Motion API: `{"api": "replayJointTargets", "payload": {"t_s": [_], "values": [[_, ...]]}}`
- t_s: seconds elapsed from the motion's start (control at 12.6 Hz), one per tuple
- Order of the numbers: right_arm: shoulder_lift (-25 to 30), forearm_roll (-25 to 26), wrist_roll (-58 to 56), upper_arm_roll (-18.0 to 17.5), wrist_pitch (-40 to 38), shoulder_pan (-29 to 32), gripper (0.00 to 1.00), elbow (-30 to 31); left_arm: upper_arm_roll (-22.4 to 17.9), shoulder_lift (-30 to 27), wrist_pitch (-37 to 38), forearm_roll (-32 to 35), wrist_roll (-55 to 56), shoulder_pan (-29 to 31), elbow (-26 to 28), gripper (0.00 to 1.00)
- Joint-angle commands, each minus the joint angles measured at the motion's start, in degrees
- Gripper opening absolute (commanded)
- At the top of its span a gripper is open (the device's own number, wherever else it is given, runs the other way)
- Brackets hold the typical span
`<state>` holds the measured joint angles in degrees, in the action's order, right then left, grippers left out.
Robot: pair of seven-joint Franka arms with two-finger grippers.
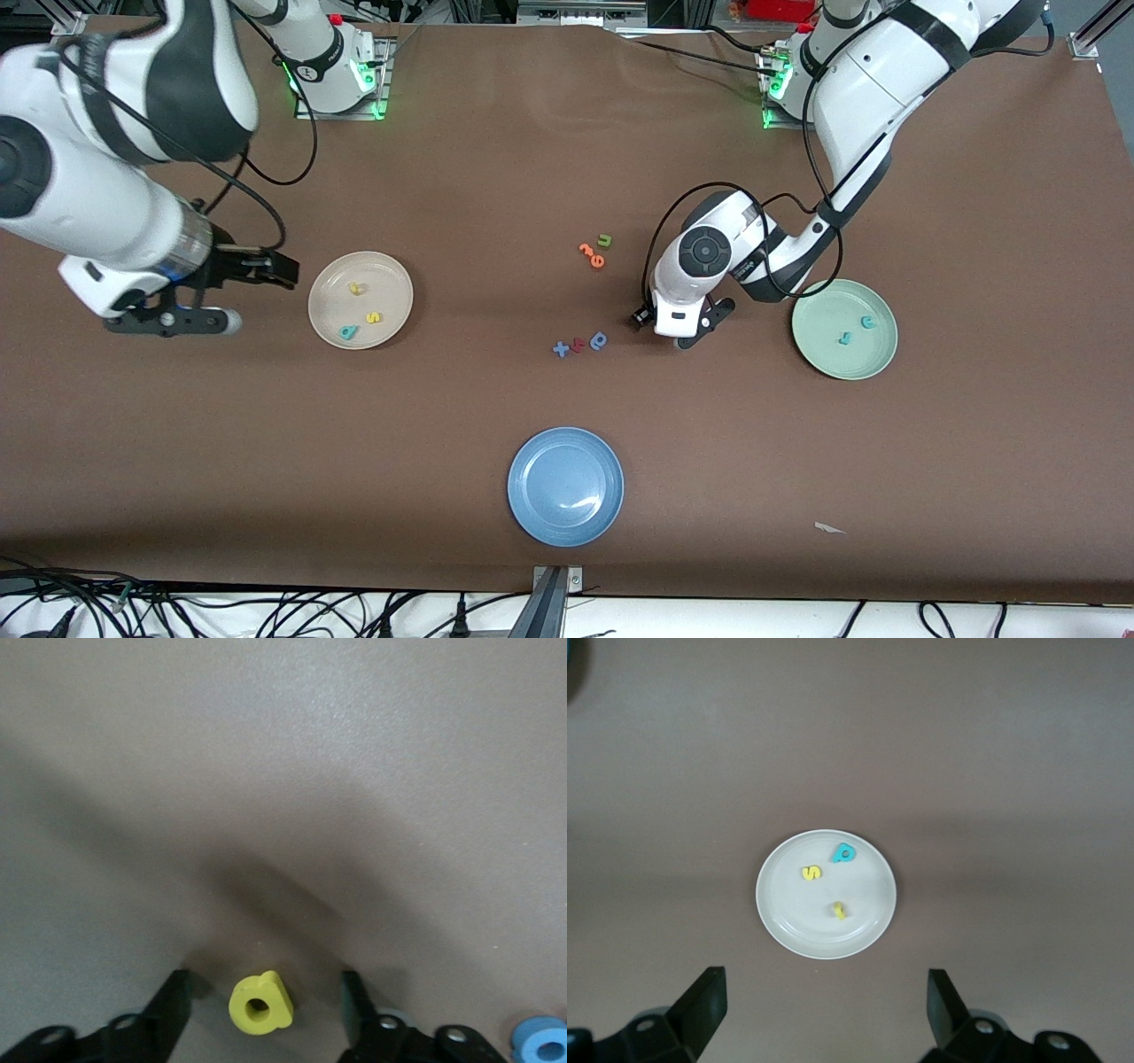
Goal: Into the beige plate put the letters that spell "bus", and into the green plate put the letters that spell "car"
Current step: 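Grasp the yellow b with the left gripper while the right gripper withdraws, then lower the yellow b onto the green plate and open the left gripper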
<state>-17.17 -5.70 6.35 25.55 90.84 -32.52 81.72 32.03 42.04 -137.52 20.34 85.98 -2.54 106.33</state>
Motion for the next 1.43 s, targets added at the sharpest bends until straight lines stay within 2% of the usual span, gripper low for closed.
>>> {"api": "replayJointTargets", "payload": {"t_s": [0.0, 0.08, 0.16, 0.32, 0.4, 0.56, 0.72, 0.95, 1.19, 1.35], "values": [[4.9, 3.0, -0.7, -14.2, 1.3, 13.6, 1.00, 1.4, -0.3, 0.6, 0.7, 2.1, 1.6, -0.3, -0.9, 0.30], [7.1, 3.0, -0.6, -17.5, 0.8, 17.5, 1.00, 3.8, -0.3, 0.6, 0.7, 2.1, 1.6, -0.5, -0.9, 0.22], [10.8, 3.7, -0.6, -20.2, 1.6, 20.8, 1.00, 8.7, -0.3, 0.6, 0.7, 2.1, 1.6, -0.5, -0.9, 0.15], [15.8, 8.1, -0.5, -25.8, 2.7, 26.1, 1.00, 14.0, -0.3, 0.3, 1.0, 2.1, 1.2, 0.0, -1.0, 0.06], [17.7, 8.5, -0.5, -28.3, 2.4, 28.4, 1.00, 14.9, -0.3, -0.2, 1.3, 2.1, 0.9, 0.9, -1.2, 0.04], [20.1, 8.2, 0.2, -29.1, 2.0, 30.1, 1.00, 16.8, 0.2, -3.3, 1.9, 2.0, -1.4, 4.4, -1.2, 0.01], [19.7, 7.6, -0.9, -29.1, 2.0, 31.9, 1.00, 16.4, 0.3, -6.8, 5.2, 1.5, -5.7, 8.7, -1.2, 0.00], [19.5, 7.5, -0.9, -29.1, 1.7, 31.8, 1.00, 16.2, 0.8, -11.1, 13.2, -0.3, -19.1, 17.9, -1.2, 0.00], [19.2, 6.8, -0.9, -29.2, 1.7, 31.7, 1.00, 16.2, 0.9, -12.8, 21.7, -3.6, -37.1, 27.0, -0.7, 0.00], [19.1, 6.7, -0.9, -29.0, 1.8, 31.8, 1.00, 16.2, 0.8, -12.1, 22.6, -3.6, -42.8, 29.5, 1.1, 0.01]]}}
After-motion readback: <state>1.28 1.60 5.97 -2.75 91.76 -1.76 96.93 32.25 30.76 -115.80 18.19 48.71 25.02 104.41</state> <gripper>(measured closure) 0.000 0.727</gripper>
